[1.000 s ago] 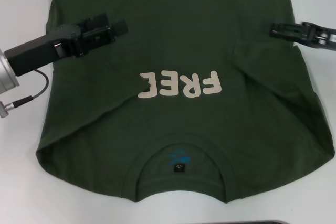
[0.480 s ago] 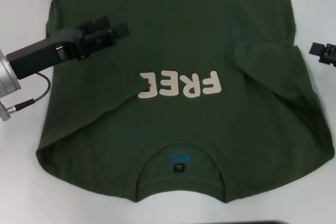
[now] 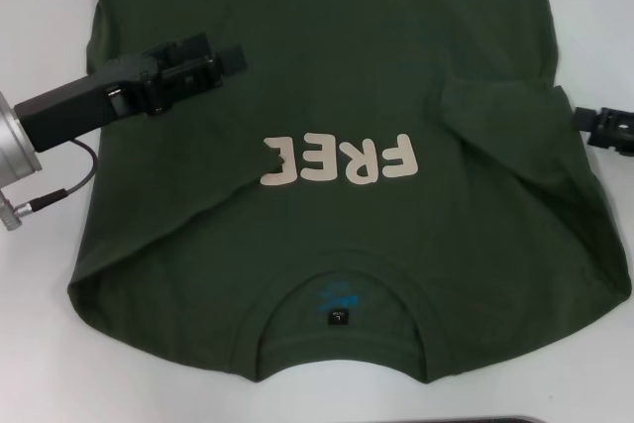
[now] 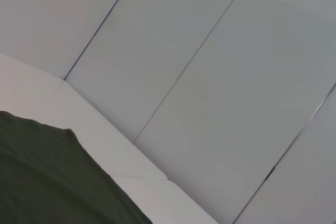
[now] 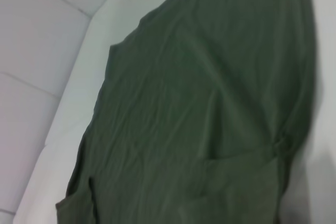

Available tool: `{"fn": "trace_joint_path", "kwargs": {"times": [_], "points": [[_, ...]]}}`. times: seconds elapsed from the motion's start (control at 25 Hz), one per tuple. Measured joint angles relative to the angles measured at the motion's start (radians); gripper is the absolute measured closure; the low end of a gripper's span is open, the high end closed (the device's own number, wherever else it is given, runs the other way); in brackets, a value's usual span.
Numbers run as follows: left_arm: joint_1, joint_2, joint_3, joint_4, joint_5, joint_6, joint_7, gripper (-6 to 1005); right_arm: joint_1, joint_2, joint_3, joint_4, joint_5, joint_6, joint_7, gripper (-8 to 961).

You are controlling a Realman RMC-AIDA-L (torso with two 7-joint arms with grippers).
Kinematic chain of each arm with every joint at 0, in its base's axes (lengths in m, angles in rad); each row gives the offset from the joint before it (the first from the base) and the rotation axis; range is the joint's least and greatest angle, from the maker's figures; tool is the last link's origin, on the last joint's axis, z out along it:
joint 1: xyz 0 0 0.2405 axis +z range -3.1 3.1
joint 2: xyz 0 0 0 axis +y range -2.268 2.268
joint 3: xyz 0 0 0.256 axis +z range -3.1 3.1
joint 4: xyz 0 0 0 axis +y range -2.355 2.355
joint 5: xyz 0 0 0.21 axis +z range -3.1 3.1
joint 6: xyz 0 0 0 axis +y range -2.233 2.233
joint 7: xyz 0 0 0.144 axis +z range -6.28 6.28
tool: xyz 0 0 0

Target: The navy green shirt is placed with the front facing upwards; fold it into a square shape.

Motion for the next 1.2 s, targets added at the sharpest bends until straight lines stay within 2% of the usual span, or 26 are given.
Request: {"fn": "trace_joint_path", "kwargs": {"times": [0.28,0.6,0.8,1.2], "points": [[0.0,0.002,0.0,0.001,0.0,0.001,0.003,101,0.013,0.018,-0.002,0.0,-0.01,0.007,0.006,204],[-0.004,0.006,0.0,0.0,0.0,-0.001,0.006,102,0.019,0.022,-0.005,0.019,-0.021,0.042,0.017,220],[-0.001,0.006,0.0,0.002,0.0,0.003,0.007,103,0.03,0.024,-0.01,0.031,-0.027,0.061,0.028,448],[0.0,0.006,0.001,0.003,0.0,0.004,0.007,104,0.027,0.026,-0.013,0.024,-0.028,0.052,0.022,743]]}}
